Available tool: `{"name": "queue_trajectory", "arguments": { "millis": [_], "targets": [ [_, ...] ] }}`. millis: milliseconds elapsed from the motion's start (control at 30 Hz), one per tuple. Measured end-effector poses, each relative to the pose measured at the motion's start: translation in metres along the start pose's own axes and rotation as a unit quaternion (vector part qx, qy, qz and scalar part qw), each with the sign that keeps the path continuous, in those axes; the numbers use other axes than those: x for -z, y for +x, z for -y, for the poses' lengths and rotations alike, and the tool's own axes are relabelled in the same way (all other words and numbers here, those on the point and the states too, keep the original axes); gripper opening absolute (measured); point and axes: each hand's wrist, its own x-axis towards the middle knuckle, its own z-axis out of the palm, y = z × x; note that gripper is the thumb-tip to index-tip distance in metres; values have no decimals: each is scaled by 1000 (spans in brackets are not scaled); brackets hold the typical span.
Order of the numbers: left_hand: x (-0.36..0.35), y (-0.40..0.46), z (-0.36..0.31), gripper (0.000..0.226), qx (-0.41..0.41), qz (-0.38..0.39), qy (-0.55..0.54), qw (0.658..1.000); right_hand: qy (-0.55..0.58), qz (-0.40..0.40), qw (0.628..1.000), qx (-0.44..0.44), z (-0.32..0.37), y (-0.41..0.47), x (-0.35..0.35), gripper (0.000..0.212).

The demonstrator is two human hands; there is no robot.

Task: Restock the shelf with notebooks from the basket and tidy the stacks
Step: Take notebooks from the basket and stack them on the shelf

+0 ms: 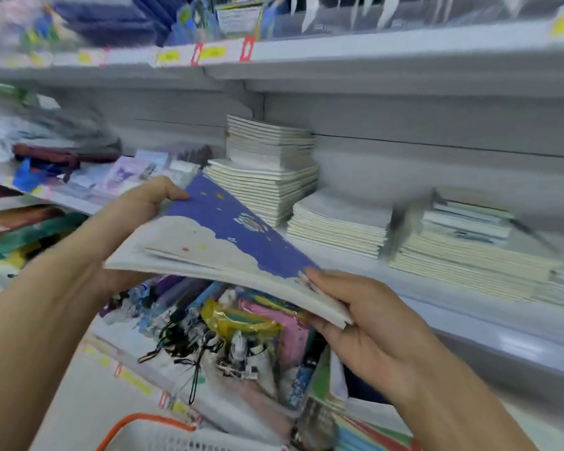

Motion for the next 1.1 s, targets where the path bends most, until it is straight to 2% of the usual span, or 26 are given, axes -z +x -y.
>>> {"name": "queue_trajectory", "arguments": {
  "millis": [33, 67, 133, 233, 300, 400, 433, 467, 567, 633, 667, 733, 867, 1000, 1067, 1100],
  "targets": [
    [-6, 2, -4, 27, 15, 11, -22, 1000, 5, 0, 999, 38, 8, -4, -2, 26],
    [-13, 3, -6, 37, 21, 24, -47, 998, 3, -16, 996, 84, 18, -6, -3, 22],
    [-34, 15, -7, 36, 21, 34, -60, 997, -21, -82, 980, 178, 36, -1, 0, 19],
    [-76, 38, -3, 20, -8, 25, -11, 1000, -73, -177, 942, 274, 57, 22, 17, 20],
    [-98, 59, 5, 18, -35, 14, 29, 999, -101, -230, 919, 304, 69, 43, 36, 20],
    [-121, 88, 17, 21, -59, 29, 39, 997, -132, -273, 909, 284, 86, 76, 63, 14],
    [-126, 99, 21, 22, -72, 18, 30, 997, -138, -261, 917, 268, 89, 82, 69, 8],
    [-131, 108, 25, 25, -80, 5, 30, 996, -148, -235, 926, 257, 90, 86, 75, 12],
    [-139, 127, 34, 40, -139, -43, 126, 981, -225, -162, 933, 231, 86, 93, 85, 29],
    [-141, 132, 38, 67, -158, -61, 205, 964, -309, -200, 908, 203, 83, 102, 90, 40],
    [-140, 135, 40, 71, -162, -55, 227, 959, -335, -228, 893, 194, 82, 108, 92, 44],
    [-134, 144, 45, 46, -183, -20, 247, 951, -375, -273, 865, 194, 81, 120, 97, 42],
    [-130, 159, 54, 45, -206, -23, 258, 943, -441, -335, 802, 225, 72, 140, 101, 31],
    [-134, 178, 61, 38, -213, -72, 226, 948, -443, -380, 774, 244, 66, 149, 103, 26],
    [-136, 185, 64, 60, -205, -87, 198, 954, -437, -388, 773, 246, 64, 149, 103, 22],
    [-136, 189, 66, 67, -198, -89, 182, 959, -441, -393, 767, 250, 63, 150, 102, 14]
  ]
}}
